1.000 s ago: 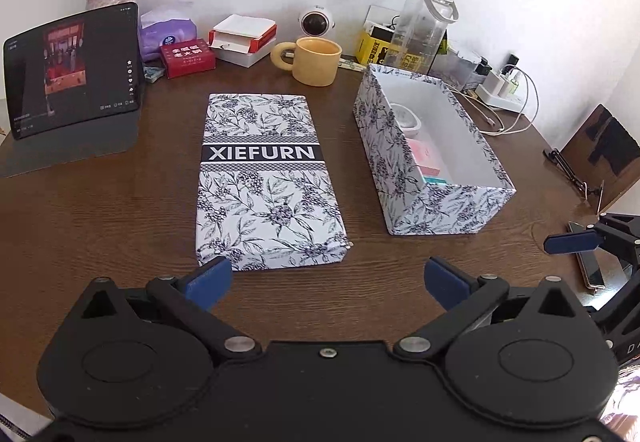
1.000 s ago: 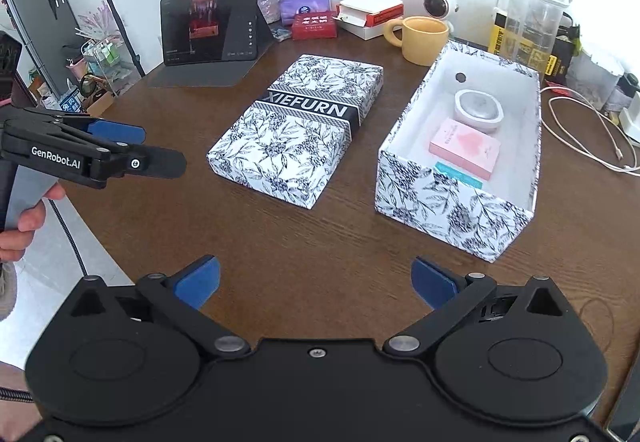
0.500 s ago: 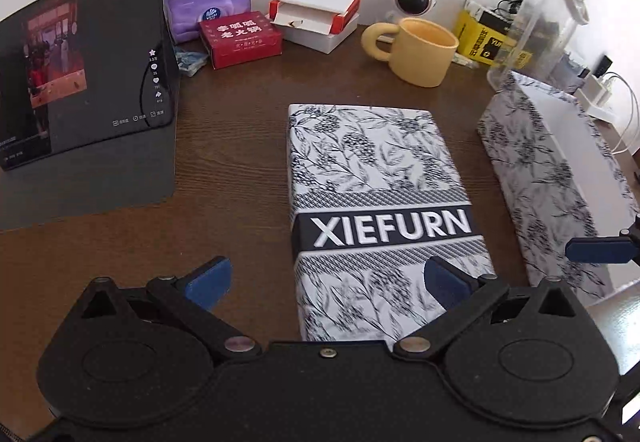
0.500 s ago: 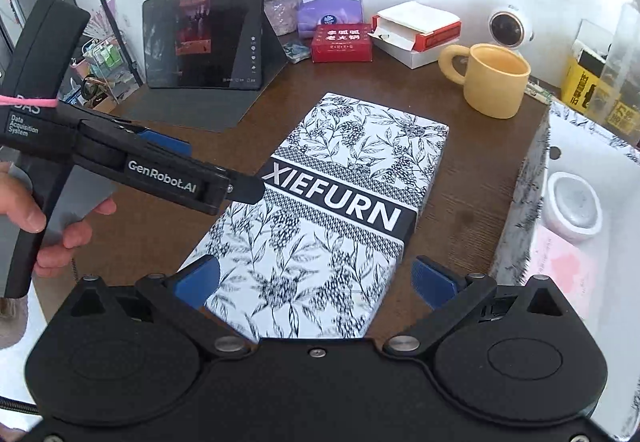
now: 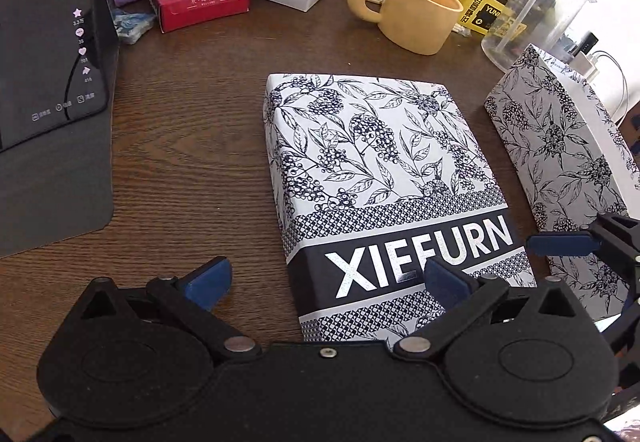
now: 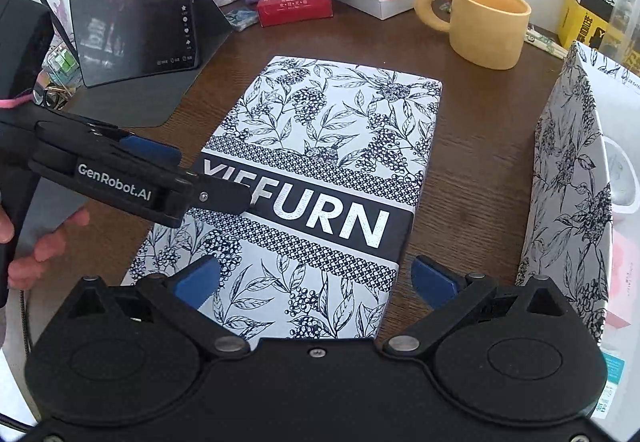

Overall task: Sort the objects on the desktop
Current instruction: 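Close the left gripper on one lid edge while the right gripper grips the other, then lift the XIEFURN lid with both grippers and carry it over the open box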

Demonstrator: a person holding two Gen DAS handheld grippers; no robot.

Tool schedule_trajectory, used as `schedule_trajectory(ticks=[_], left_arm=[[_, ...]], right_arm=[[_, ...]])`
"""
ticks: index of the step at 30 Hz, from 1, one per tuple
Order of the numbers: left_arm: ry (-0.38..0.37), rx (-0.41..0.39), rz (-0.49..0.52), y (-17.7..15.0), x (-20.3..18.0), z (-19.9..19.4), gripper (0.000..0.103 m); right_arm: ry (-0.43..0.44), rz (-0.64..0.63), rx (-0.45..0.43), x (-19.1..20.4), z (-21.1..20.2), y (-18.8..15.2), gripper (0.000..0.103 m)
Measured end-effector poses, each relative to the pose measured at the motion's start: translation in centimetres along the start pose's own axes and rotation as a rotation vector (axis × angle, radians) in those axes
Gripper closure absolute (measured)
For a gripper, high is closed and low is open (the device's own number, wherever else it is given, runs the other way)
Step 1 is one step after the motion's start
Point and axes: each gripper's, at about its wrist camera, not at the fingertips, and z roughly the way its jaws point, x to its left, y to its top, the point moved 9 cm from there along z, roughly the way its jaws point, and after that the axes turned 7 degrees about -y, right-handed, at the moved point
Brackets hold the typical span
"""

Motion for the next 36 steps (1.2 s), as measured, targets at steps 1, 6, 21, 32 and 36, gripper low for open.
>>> schedule_trajectory(ticks=[1, 6, 21, 32, 36], left_arm=[[-0.013, 0.001, -0.005, 0.0, 0.0, 0.2, 0.0], [-0.067, -0.008, -0.047, -0.1, -0.1, 0.8, 0.0], [-0.032, -0.065, -0.085, -0.8, -0.4, 0.5, 0.0], [-0.022, -0.062, -0.101, -0.7, -0.4, 0.5, 0.0], [-0.03, -0.03, -0.097, -0.6, -1.0, 0.8, 0.0]], right_arm=[[0.003, 0.009, -0.011, 0.0, 0.1, -0.1, 0.0], [0.02, 0.053, -0.065, 0.1, 0.3, -0.6, 0.0], [0.071, 0.187, -0.226, 0.1, 1.0, -2.1, 0.0], [0.078, 0.211, -0.161, -0.6, 1.2, -1.6, 0.0], [0.098, 0.222, -0.11, -0.8, 1.6, -1.4, 0.0]])
